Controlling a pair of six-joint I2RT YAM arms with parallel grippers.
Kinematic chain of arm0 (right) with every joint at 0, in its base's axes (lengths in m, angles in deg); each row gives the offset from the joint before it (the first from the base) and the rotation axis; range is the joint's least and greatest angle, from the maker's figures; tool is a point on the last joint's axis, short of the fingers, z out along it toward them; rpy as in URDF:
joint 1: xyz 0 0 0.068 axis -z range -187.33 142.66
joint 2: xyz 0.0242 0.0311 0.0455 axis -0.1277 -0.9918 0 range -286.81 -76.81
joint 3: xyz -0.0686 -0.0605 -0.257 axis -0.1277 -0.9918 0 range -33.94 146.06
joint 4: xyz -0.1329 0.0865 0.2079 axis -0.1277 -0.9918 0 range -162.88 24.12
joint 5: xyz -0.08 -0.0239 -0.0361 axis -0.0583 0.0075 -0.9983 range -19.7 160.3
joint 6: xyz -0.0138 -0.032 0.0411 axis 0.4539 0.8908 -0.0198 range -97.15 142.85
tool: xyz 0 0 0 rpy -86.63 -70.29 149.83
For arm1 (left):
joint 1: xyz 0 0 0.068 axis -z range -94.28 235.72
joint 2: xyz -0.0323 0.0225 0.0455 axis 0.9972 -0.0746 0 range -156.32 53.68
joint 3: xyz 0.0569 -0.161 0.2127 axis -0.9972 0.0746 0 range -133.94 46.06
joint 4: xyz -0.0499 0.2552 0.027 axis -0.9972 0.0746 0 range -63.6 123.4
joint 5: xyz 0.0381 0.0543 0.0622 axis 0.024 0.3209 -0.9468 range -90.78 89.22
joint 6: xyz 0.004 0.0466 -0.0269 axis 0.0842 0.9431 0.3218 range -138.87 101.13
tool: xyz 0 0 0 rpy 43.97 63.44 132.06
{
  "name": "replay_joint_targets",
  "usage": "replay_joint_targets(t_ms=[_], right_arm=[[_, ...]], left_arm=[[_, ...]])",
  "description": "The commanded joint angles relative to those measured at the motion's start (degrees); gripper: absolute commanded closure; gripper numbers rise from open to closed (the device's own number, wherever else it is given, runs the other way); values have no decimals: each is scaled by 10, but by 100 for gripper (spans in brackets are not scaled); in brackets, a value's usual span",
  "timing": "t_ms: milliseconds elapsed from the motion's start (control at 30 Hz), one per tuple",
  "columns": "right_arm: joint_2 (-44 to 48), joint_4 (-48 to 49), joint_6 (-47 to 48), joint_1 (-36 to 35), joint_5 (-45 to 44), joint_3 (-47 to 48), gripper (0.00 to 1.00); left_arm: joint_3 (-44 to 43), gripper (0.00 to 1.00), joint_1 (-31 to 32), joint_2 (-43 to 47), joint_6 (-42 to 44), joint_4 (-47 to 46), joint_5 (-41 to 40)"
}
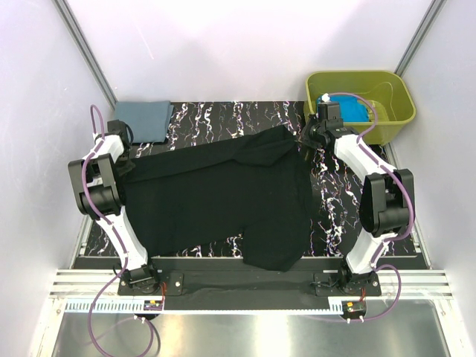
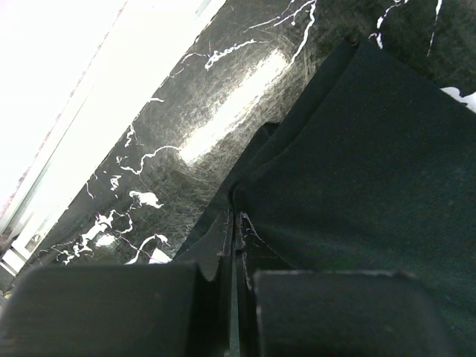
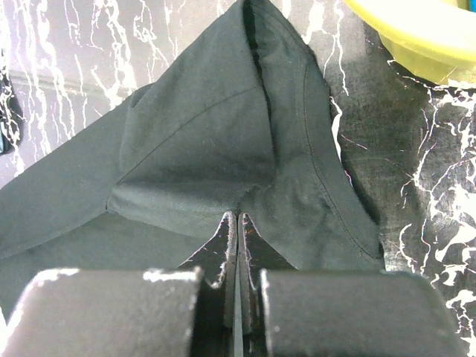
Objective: Fold and stack the t-shirts
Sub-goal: Fold the tshirt
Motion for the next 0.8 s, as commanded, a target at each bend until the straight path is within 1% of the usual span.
replay_joint_targets(t_ms=[0, 233, 467, 633, 767], right_arm=[[-7, -3, 13, -2, -9, 14, 100], [-27, -22, 12, -9, -16, 36, 100], [-7, -39, 16, -9, -40, 39, 100], [6, -55, 16, -9, -43, 52, 100], [10, -60, 9, -9, -32, 41, 100]], left_arm=[[9, 100, -5, 30, -13, 7, 3], [16, 100, -5, 34, -22, 12, 8], [24, 100, -5, 41, -23, 14, 1], [24, 100, -7, 39, -28, 14, 3], [25, 100, -9, 27, -29, 13, -1]])
